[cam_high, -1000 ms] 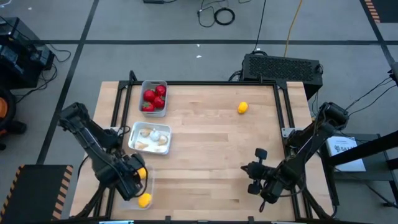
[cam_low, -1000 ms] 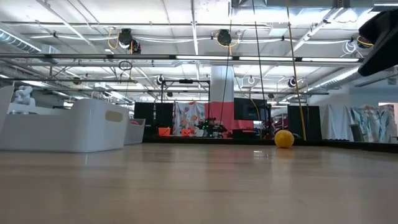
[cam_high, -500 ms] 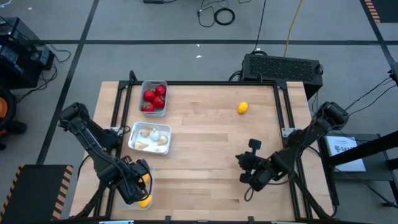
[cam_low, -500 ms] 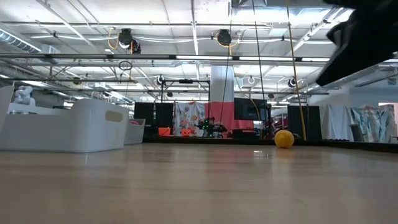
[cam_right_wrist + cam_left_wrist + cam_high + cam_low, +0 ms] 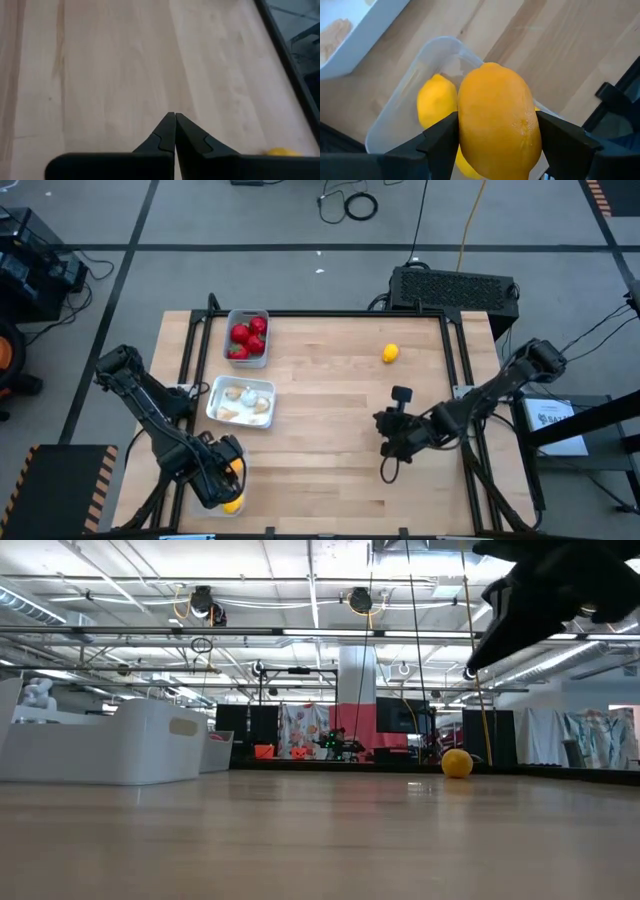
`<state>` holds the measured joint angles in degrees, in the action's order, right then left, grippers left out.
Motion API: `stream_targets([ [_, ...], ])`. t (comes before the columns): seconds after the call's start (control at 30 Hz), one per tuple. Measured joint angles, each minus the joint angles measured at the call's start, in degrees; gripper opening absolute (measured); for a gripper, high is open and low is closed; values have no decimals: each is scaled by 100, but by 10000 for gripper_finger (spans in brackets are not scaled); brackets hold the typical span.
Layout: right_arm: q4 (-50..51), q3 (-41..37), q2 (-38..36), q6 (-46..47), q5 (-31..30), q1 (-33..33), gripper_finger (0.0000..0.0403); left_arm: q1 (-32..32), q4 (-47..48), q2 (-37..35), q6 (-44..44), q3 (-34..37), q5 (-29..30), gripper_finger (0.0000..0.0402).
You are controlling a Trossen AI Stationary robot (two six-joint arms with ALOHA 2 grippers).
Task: Sort produce into baskets
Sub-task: Put the yellow lemon into the transparent bin
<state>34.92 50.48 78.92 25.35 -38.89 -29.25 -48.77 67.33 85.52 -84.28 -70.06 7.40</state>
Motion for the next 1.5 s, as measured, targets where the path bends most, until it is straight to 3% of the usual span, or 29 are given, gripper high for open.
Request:
stream_targets([
  [0.67, 43, 0, -1131, -718, -14, 157, 0, 299, 396, 321, -89, -2, -1186, 256],
  [0.83, 60, 0, -1139, -832, -21, 157, 0, 498, 320, 344, 16, -2, -1211, 256],
  [1.0, 75, 0, -1139, -951, -26, 157, 0, 535, 316, 343, 980, -2, -1156, 256],
  [1.5, 196, 0, -1139, -1306, -33, 159, 0, 535, 73, 343, 833, -2, -873, 256],
])
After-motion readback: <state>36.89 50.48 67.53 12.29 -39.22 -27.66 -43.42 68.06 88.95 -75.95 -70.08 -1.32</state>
